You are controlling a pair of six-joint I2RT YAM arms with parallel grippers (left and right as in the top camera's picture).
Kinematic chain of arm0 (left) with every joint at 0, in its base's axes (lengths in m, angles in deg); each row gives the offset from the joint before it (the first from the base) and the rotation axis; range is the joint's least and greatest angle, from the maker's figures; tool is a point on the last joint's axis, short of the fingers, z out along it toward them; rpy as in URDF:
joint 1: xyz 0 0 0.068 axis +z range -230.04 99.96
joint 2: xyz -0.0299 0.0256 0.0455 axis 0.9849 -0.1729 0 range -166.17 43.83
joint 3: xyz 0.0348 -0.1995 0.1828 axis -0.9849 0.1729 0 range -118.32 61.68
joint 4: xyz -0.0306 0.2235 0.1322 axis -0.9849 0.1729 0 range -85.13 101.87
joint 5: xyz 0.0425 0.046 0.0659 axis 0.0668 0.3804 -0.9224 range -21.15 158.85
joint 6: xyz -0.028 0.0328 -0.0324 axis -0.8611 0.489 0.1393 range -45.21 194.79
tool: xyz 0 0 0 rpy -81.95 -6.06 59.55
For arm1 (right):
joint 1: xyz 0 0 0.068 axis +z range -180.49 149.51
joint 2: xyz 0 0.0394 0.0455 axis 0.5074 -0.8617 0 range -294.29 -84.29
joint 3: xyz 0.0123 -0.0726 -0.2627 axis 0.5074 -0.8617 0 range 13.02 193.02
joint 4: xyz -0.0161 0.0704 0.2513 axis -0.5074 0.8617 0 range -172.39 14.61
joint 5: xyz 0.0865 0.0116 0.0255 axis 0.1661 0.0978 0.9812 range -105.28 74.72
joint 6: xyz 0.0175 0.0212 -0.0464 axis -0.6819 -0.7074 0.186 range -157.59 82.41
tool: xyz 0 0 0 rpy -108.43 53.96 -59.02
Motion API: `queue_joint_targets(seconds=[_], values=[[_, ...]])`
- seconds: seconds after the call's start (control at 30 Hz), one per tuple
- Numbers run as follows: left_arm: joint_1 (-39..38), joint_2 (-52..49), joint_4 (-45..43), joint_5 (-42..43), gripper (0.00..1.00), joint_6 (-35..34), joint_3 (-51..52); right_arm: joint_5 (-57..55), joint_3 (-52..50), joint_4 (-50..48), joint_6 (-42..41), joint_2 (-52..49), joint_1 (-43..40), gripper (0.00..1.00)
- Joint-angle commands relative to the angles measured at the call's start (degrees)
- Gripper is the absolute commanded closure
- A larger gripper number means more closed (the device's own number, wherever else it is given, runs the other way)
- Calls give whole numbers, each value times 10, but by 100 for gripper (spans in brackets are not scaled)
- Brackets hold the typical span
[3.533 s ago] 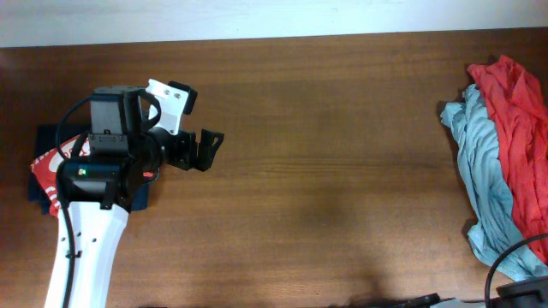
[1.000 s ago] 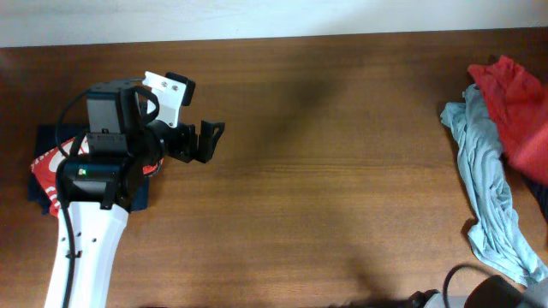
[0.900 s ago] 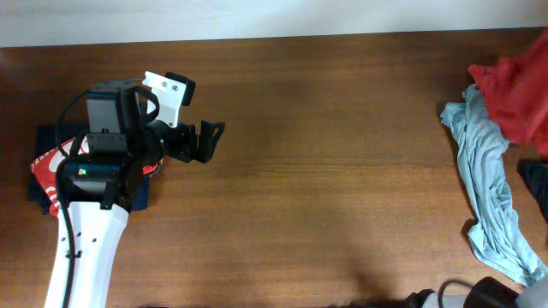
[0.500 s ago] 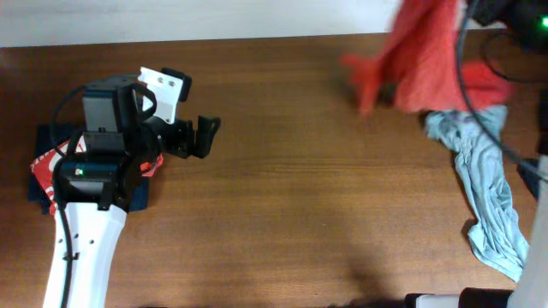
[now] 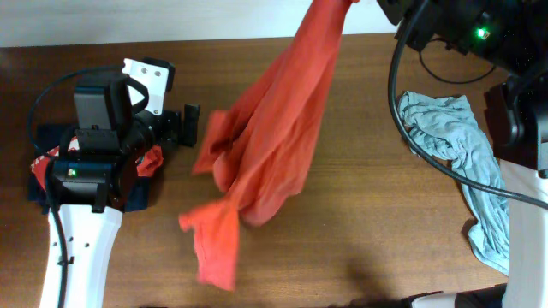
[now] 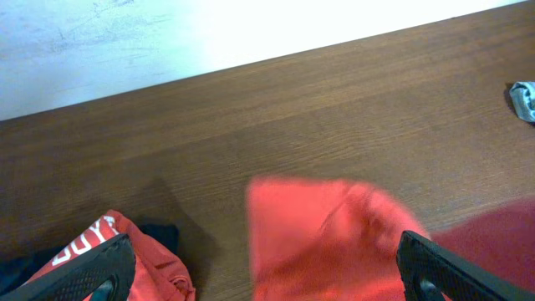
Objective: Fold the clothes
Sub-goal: 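Lift the orange-red shirt with the right gripper toward the table center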
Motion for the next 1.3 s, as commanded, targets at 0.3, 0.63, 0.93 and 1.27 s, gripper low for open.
queue_joint_targets(seconds=[0.3, 0.63, 0.93, 1.27], values=[[-2, 2, 37, 54, 1, 2, -14, -109, 12, -16, 7, 3, -9, 96], [-79, 1, 37, 83, 1, 81, -14, -228, 12, 8, -42, 3, -8, 96], [-171, 1, 25, 12, 1, 88, -14, -311, 12, 6, -57, 17, -8, 96], [-184, 1, 14, 12, 1, 88, -14, -512, 12, 107, -43, 69, -8, 96]])
